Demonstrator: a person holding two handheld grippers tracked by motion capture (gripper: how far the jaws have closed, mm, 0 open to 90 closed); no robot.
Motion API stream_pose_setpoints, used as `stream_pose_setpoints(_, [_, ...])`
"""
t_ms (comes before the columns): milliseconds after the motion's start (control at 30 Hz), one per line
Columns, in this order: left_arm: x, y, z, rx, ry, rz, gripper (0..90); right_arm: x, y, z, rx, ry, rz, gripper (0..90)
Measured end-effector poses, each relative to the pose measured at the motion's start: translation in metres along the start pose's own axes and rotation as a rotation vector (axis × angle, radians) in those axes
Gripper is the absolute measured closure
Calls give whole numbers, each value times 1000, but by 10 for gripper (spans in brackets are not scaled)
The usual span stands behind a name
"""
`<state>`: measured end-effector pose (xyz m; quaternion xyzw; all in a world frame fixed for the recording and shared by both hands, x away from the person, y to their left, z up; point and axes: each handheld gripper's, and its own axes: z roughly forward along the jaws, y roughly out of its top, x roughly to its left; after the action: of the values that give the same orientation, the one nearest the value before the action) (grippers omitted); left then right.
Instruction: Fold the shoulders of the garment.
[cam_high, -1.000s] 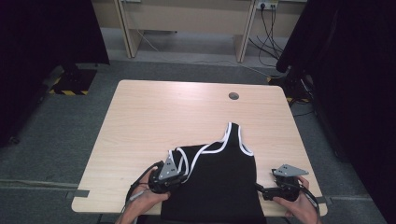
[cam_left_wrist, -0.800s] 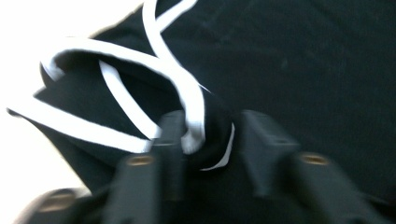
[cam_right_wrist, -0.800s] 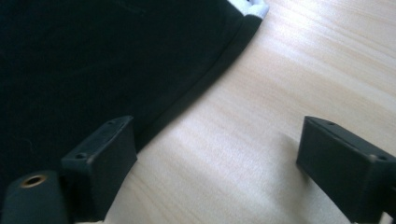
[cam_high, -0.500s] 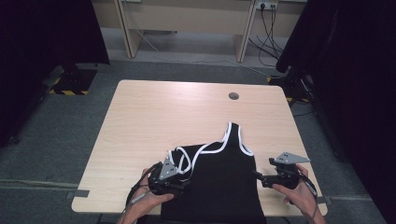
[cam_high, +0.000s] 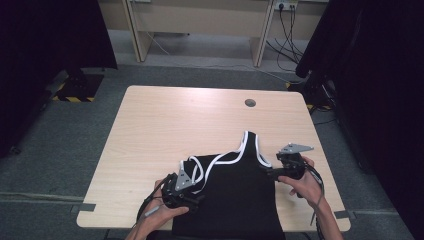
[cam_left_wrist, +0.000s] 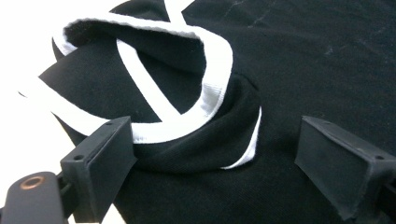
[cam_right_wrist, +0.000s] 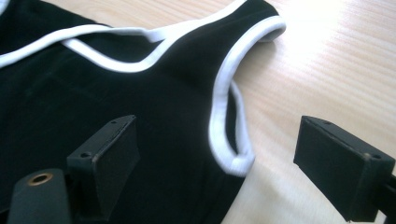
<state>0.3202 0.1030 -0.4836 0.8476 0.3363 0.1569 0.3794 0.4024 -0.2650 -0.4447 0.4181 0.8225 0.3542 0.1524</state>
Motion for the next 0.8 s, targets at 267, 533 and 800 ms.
stream_pose_setpoints(267, [5,3,3,-6,9,-7,137,-13,25,26,12,-24,10,156])
stream_pose_setpoints(533, [5,3,4,-5,7,-4,126,-20,49,51,31,-24,23,173])
stream_pose_setpoints(800, [5,3,5,6,19,-13,79,-24,64,72,48,-36,34,175])
